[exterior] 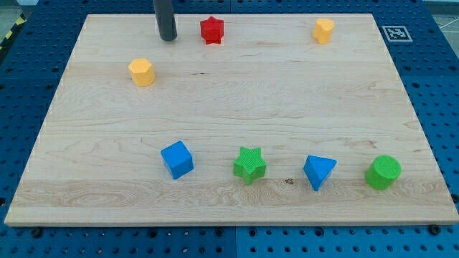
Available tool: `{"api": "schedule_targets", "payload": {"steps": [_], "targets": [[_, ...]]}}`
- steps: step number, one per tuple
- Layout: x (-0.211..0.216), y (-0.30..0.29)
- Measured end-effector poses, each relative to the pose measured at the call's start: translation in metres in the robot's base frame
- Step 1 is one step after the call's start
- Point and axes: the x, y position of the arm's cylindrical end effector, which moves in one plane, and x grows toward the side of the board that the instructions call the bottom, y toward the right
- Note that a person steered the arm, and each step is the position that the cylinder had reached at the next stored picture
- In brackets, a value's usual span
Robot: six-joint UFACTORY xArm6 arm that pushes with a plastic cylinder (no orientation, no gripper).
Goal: Push red star towards yellow heart
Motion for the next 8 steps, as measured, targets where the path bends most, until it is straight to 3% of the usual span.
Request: {"api": "schedule_targets", "payload": {"steps": [1,2,4,7,8], "targets": [[-0.008,0.077],[-0.003,0.110],[0.025,0.052],[0.032,0.180],[0.036,0.190]]}}
